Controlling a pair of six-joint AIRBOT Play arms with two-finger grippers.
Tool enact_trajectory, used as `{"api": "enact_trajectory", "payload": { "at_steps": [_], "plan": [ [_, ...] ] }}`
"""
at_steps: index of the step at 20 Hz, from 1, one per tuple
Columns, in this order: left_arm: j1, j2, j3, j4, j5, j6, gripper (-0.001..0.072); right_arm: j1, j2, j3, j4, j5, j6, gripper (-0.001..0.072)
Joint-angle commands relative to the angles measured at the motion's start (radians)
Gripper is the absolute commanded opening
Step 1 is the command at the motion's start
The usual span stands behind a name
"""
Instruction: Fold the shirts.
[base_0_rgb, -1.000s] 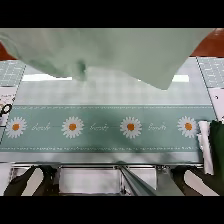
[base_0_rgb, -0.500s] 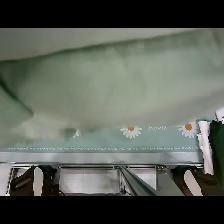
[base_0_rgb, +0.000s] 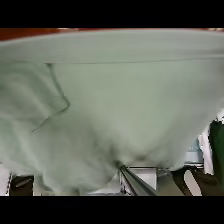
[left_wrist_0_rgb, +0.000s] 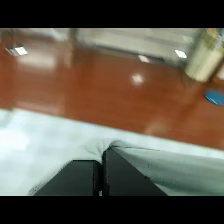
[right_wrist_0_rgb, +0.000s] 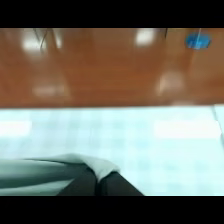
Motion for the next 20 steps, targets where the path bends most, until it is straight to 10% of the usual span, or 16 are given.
{"api": "enact_trajectory", "payload": {
  "at_steps": [1,8,20],
  "plan": [
    [-0.035,-0.192,-0.208,-0.336,0.188,0.251,0.0023,-0.001,-0.184,-0.163,0.183,-0.165,-0.091,0.0022],
    [-0.313,-0.935,-0.017,-0.360,0.456,0.319,0.0023,0.021,-0.762,-0.155,0.524,-0.422,-0.280,0.0022],
    [-0.342,-1.559,0.621,-0.352,0.272,0.206,0.0023,0.100,-1.308,0.296,0.451,-0.466,-0.198,0.0022]
  ]
}}
